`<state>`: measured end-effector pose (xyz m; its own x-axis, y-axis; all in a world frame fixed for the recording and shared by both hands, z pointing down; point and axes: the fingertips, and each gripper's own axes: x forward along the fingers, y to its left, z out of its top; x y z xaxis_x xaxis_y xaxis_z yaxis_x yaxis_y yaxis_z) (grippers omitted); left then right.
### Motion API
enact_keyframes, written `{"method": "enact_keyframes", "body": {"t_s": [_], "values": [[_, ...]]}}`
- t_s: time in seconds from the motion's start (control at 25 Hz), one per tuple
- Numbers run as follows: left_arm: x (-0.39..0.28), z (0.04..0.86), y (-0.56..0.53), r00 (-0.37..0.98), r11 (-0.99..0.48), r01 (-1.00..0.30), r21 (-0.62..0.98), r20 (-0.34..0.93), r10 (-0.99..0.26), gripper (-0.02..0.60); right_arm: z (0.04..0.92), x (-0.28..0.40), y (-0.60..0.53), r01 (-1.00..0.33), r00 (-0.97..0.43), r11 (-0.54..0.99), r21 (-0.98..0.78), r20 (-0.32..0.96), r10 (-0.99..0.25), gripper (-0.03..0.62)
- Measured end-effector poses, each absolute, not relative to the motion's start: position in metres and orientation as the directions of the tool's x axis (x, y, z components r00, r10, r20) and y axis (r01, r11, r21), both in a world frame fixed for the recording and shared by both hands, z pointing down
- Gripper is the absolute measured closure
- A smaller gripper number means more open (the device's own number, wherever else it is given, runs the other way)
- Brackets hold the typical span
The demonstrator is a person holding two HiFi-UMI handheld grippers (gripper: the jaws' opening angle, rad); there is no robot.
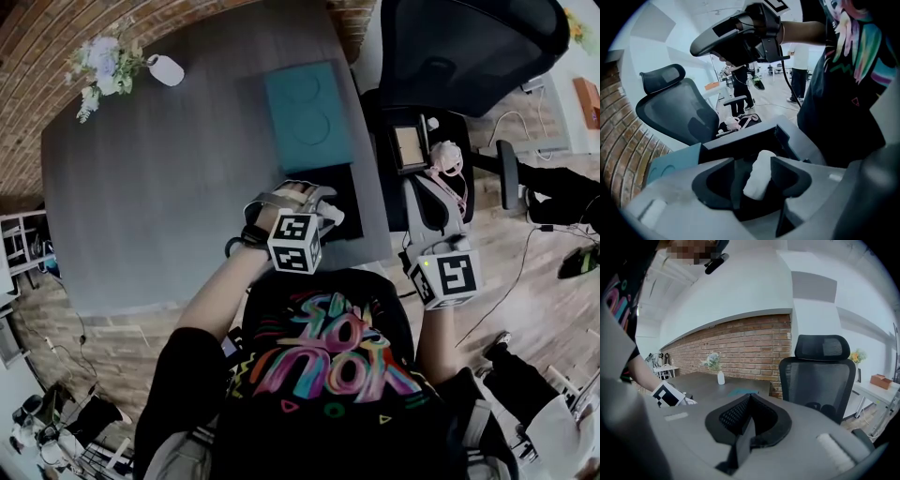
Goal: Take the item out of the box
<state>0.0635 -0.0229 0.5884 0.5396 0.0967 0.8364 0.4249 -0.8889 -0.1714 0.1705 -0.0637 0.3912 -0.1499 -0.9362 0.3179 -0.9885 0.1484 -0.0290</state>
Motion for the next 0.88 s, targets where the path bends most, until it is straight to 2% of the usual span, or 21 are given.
{"method": "enact_keyframes", "body": {"t_s": [0.44,0.88], "values": [[0.056,0.619,-0.012,0.383,-0.814,0.570,-0.115,0.913,0.139,0.345,0.394,0.178,-0.057,-0.993,-0.119,0.114,-0.034,0.330,-0.937,0.594],[0.059,0.625,-0.016,0.384,-0.787,0.593,-0.167,0.919,0.094,0.359,0.396,0.178,-0.061,-0.992,-0.125,0.120,-0.036,0.334,-0.934,0.594]]}}
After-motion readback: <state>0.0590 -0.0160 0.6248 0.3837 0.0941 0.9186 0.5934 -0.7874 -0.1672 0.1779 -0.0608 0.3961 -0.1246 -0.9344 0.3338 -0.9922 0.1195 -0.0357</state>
